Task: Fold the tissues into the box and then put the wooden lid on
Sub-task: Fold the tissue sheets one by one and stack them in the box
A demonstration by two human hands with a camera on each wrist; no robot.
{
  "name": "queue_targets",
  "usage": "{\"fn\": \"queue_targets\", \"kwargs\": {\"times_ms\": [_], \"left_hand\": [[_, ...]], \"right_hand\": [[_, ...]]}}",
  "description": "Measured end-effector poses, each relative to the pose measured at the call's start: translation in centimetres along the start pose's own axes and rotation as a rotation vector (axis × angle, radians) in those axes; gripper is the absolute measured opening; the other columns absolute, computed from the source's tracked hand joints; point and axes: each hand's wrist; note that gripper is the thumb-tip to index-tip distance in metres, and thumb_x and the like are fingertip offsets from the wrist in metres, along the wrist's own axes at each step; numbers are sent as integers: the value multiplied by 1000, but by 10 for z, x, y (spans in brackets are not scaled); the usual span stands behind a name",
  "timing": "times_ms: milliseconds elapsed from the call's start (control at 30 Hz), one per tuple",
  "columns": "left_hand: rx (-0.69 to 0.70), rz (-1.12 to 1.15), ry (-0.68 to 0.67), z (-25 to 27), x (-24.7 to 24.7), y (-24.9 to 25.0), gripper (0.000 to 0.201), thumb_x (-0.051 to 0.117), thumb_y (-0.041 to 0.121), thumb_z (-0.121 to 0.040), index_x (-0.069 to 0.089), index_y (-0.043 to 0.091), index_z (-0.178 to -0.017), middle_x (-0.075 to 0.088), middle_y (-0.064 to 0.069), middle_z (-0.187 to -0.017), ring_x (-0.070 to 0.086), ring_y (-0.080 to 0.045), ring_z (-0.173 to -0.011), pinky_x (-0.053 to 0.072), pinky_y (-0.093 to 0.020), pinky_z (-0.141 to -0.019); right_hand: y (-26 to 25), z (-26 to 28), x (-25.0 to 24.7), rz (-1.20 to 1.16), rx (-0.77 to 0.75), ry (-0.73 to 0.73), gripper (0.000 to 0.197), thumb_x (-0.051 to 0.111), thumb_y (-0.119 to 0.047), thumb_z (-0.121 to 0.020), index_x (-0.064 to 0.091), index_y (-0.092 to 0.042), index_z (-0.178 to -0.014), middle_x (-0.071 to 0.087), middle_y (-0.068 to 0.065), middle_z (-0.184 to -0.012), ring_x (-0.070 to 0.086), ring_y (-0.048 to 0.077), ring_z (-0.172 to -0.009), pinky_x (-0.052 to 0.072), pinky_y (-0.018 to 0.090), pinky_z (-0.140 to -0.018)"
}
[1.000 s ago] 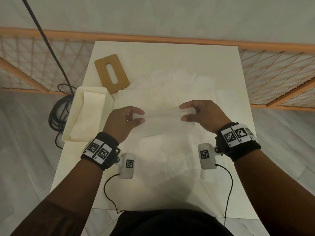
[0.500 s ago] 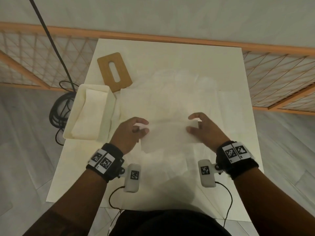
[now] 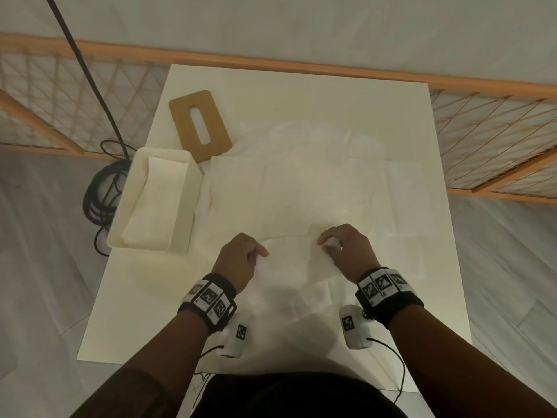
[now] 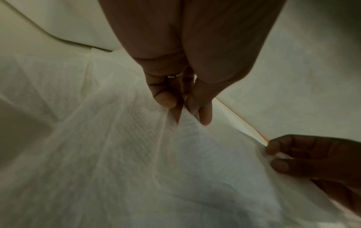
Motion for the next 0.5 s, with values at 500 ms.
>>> {"fn": "queue_targets", "kwargs": {"times_ms": [500], "left_hand": [[115,-582,-215,-15,24,44,60,65,40,-87,41,27,-140,43,2,-138,38,-28,-129,33,-45,-105]], "right_hand": [[-82,-98,6,204,-20,17,62,70,-25,-93,41,-15,-147,40,7,-151,46,29,-134,44,41,-108]]}}
Point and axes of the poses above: each hand's wrist, its own z-axis away from the middle knuckle, its own x-axis out of the palm, y = z × x
